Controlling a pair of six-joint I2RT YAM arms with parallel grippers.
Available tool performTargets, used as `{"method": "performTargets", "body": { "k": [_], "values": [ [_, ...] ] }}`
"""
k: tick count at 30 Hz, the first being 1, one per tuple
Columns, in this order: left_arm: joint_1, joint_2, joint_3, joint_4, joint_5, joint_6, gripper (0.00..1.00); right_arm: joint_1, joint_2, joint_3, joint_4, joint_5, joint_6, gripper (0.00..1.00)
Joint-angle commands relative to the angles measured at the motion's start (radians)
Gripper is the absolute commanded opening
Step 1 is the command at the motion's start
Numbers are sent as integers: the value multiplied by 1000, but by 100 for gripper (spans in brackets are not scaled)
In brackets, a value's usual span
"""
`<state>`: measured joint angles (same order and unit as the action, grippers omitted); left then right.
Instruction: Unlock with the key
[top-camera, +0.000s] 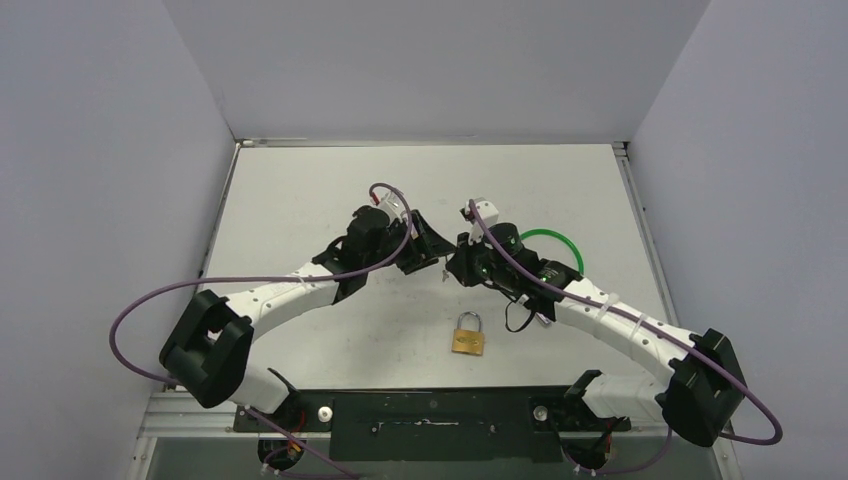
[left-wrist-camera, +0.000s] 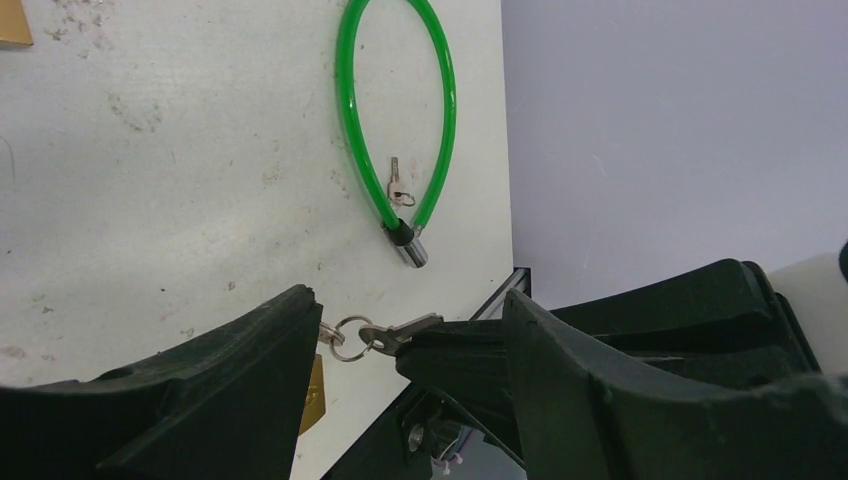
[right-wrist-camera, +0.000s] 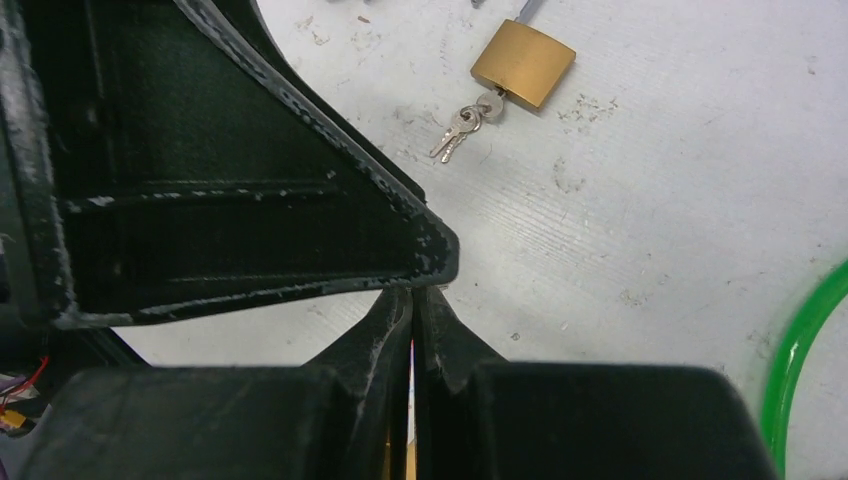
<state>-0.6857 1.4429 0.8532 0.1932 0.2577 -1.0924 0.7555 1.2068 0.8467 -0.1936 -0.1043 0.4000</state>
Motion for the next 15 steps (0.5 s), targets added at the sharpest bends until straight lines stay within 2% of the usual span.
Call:
{"method": "performTargets", "body": {
  "k": [1,6,12,15],
  "values": [
    [-13,23,62,27,10,5,58,10,12,53,54,-11,-15,0],
    [-22,22,74,-1,-27,13,40,11,30,69,38,-6,-18,0],
    [-30,36,85,-13,-31,34,29,17,47,85,35,-4,-16,0],
    [-34,37,85,-10,-31,38,16,16,53,93,30,-5,-13,0]
  ]
}}
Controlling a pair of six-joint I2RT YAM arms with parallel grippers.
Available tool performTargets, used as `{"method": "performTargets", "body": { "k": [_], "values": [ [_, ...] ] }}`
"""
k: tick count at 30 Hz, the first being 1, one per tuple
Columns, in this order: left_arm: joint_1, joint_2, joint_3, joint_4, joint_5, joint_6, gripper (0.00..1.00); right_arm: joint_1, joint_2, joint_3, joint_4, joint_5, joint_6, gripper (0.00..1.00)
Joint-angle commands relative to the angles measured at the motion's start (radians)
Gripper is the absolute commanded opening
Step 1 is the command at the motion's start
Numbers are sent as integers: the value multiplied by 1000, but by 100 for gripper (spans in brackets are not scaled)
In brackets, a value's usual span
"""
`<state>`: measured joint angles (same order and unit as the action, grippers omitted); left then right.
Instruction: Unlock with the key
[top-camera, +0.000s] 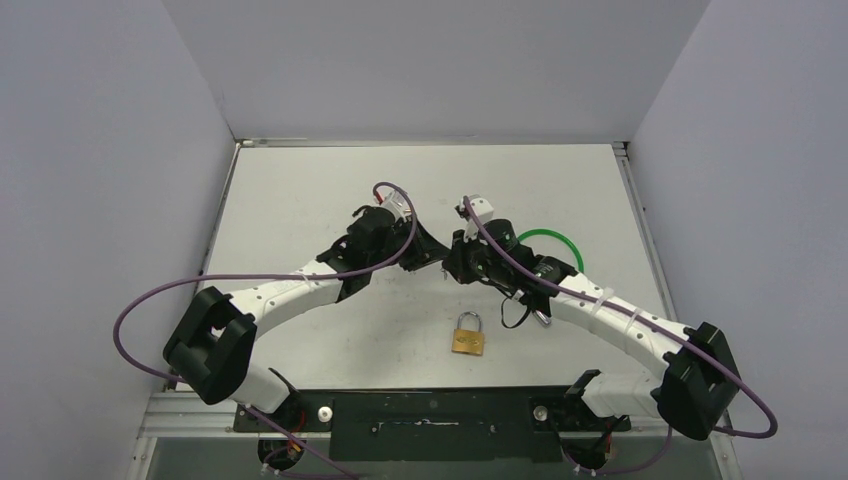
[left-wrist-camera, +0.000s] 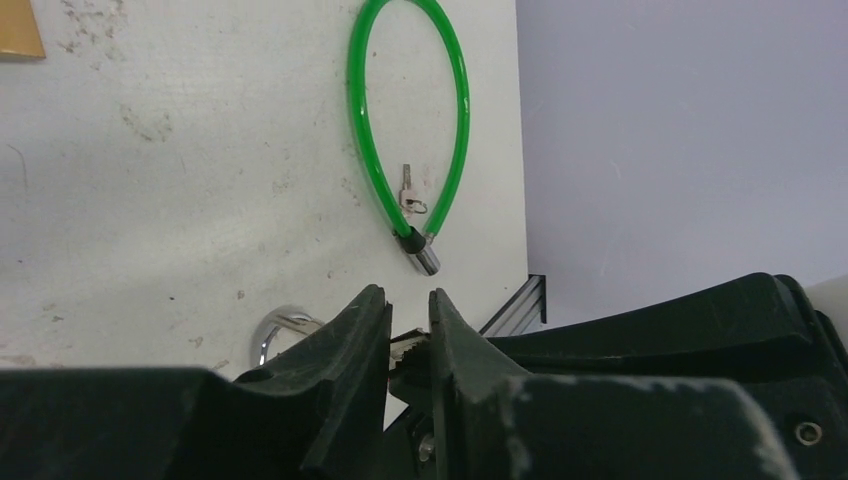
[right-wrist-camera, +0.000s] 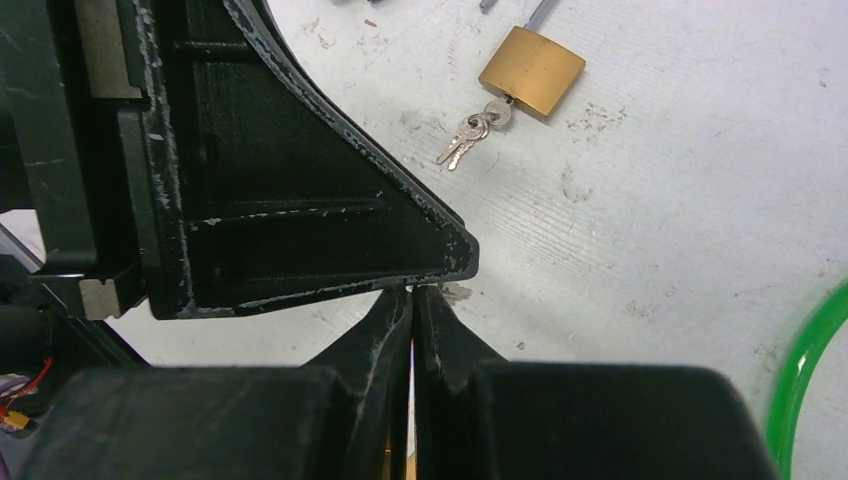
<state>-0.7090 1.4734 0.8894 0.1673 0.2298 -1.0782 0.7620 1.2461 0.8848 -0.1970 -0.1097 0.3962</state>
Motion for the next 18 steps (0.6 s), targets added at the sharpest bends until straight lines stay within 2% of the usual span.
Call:
{"method": "performTargets", "body": {
  "k": [1,6,11,12,16,18],
  "values": [
    [-9,5,47,20,-3,22,14,10,14,55,35,1,-7,0],
    [-10,-12,39,53,-3,3,1,10,5,50,39,-1,5,0],
    [-8,-23,47,77,11,51,0,6,-20,49,35,2,36,0],
    [-8,-24,50,83,17,68,0,3,-28,48,35,2,52,5],
    [-1,-38,60,129,50,145,0,-17,-89,21,67,-21,108,45],
    [5,-57,58,159,68,205,0,-41,-144,-5,103,-55,135,56]
  ]
}}
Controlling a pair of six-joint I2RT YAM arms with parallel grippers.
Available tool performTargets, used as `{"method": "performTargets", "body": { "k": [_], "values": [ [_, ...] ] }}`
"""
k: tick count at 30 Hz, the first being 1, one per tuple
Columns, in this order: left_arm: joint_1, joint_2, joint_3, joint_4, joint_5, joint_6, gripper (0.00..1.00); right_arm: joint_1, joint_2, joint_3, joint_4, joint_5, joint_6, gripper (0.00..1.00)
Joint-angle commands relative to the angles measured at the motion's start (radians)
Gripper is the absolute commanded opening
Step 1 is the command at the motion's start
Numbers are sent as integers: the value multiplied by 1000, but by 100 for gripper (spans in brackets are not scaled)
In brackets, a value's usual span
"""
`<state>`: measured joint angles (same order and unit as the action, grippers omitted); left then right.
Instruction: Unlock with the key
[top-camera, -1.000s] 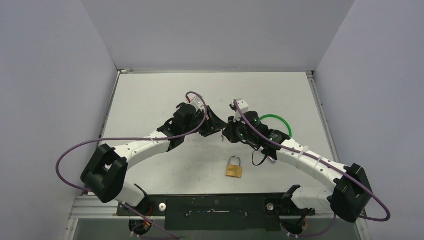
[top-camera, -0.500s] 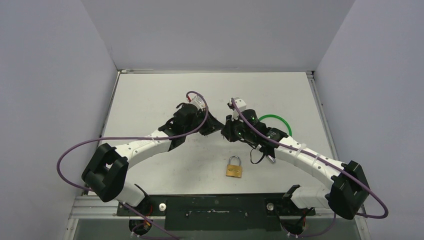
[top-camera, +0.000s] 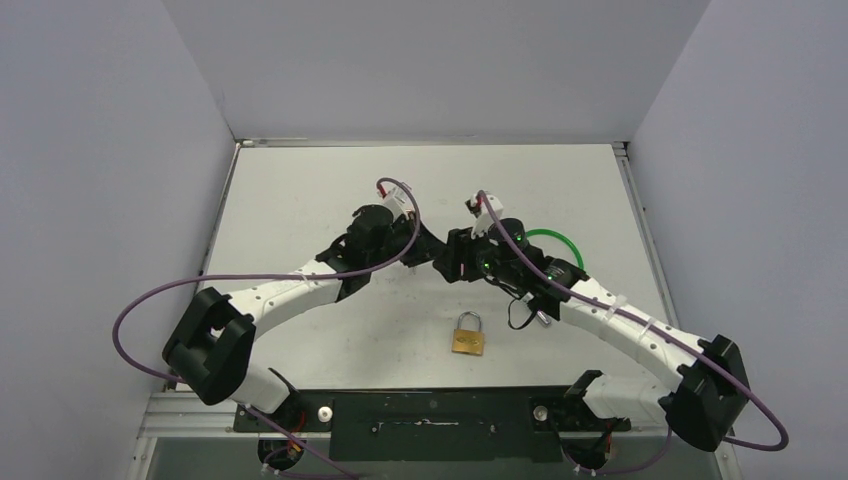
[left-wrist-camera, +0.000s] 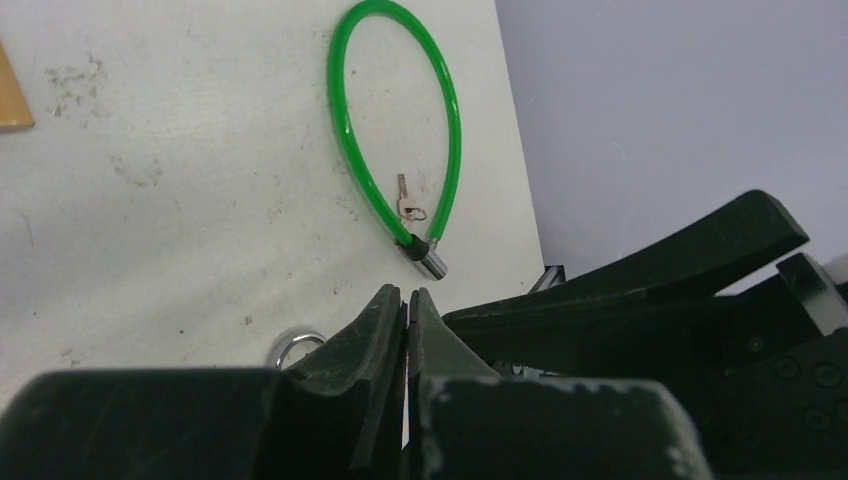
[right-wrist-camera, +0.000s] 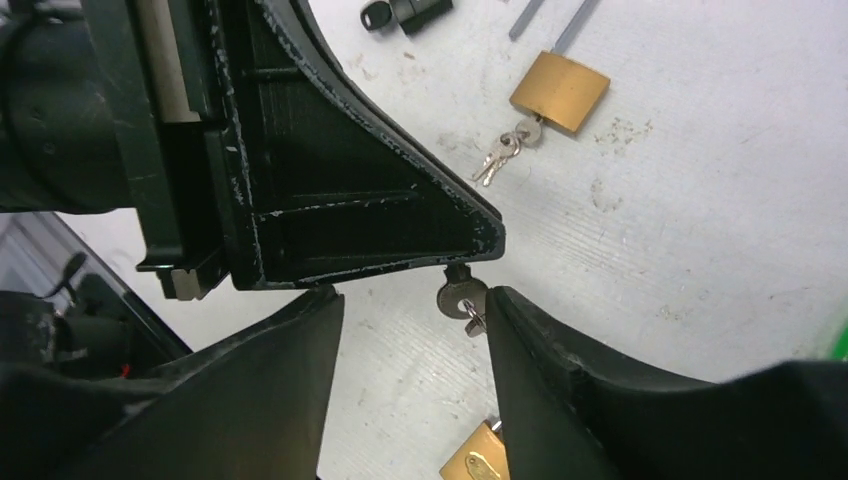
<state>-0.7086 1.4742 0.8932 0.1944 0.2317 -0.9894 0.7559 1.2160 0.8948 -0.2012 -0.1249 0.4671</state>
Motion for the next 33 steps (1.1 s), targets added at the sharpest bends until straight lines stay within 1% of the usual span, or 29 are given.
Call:
{"method": "performTargets", "body": {
  "k": [1,3,6,8,11,14,16,17,21,24,27,31,32,33],
  "values": [
    [7,-67,54,152,75,147,0,-58,-139,-28,129,-58,79,59],
    [17,-89,49,183,101,196,0,-101,-193,-59,169,-102,107,65],
    [42,-127,31,262,163,236,0,-169,-269,-107,252,-182,143,69],
    [57,-152,20,336,222,244,0,-190,-320,-148,335,-228,144,68],
    [68,-185,11,440,298,259,0,-201,-365,-178,394,-268,156,65],
    [69,-208,20,531,387,276,0,-203,-360,-150,416,-329,177,64],
    [69,-217,34,562,430,280,0,-204,-356,-126,435,-356,190,63],
    [69,-220,42,567,445,282,0,-203,-360,-116,449,-360,192,60],
    [69,-231,51,611,449,253,0,-203,-393,-92,505,-352,195,52],
    [70,-229,56,671,450,214,0,-204,-370,-46,496,-396,187,46],
    [69,-227,59,705,446,184,0,-203,-329,-6,479,-446,196,45],
    [69,-227,63,715,440,173,0,-203,-300,11,468,-473,211,46],
    [69,-228,63,715,437,172,0,-203,-296,12,469,-475,216,45],
    [69,-231,61,712,431,170,0,-204,-294,12,471,-480,219,41]
  ]
}}
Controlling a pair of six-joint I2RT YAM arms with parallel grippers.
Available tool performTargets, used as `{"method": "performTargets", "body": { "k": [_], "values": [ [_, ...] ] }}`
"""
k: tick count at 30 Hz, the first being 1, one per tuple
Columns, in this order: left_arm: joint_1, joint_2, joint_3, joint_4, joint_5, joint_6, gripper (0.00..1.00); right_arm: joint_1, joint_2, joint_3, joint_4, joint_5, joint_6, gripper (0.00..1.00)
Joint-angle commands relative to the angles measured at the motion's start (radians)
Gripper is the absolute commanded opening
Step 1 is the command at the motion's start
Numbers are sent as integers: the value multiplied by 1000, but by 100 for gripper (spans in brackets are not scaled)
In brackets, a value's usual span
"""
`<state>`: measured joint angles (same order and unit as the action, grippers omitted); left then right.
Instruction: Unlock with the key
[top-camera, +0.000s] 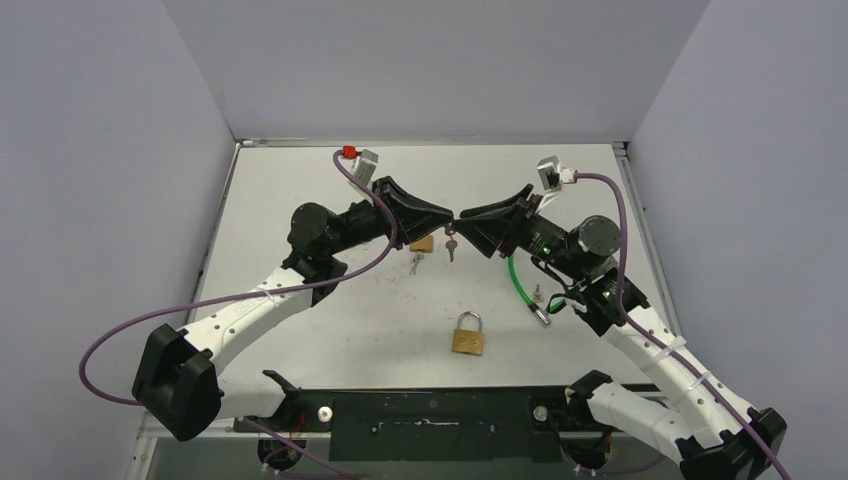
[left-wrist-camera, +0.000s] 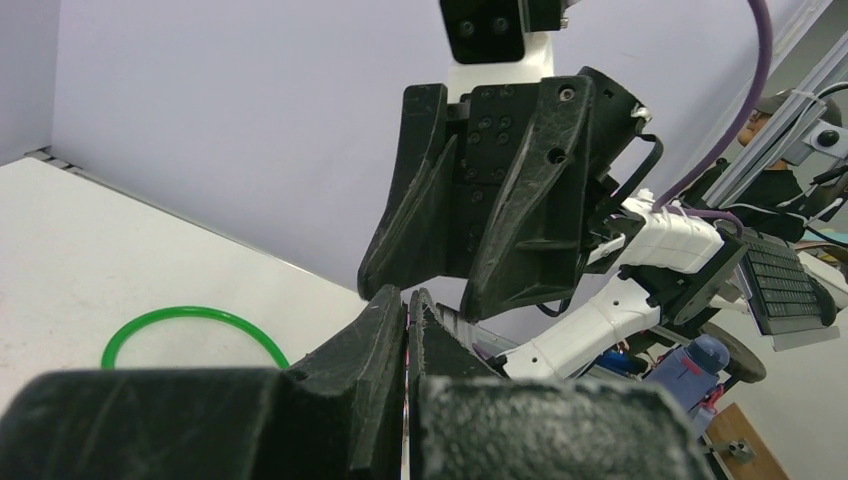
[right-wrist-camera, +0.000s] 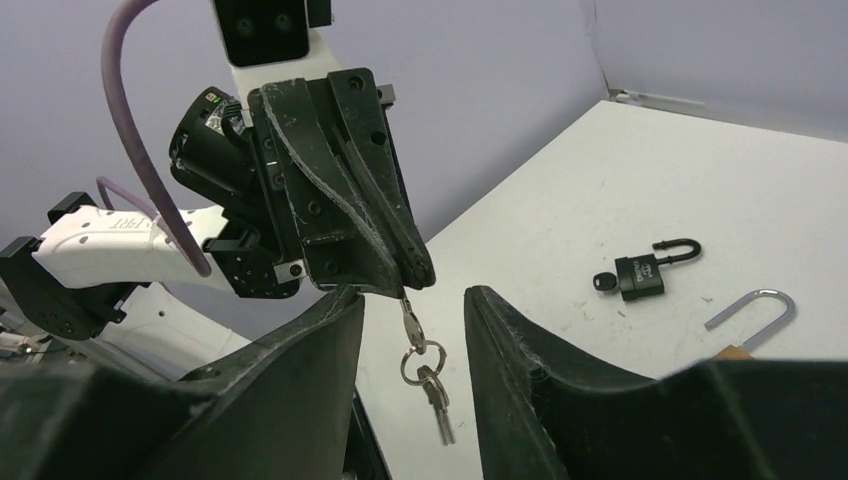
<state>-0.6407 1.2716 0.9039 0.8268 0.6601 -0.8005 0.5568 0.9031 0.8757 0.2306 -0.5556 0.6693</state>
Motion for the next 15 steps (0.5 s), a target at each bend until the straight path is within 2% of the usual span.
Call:
{"method": "performTargets", "body": {
  "k": [1,5,12,15],
  "values": [
    [1,-31,50,78,-1,-20,0,-4,22,33,39,-53,19,38],
    [1,-37,45,77,-10,-21,0,-3,37,41,42,-83,25,30],
    [1,-37,42,95,-19,-38,0,-3,68,48,34,-139,43,33],
    [1,-37,41,98,-20,-39,0,-4,68,39,48,-142,57,30]
  ]
}}
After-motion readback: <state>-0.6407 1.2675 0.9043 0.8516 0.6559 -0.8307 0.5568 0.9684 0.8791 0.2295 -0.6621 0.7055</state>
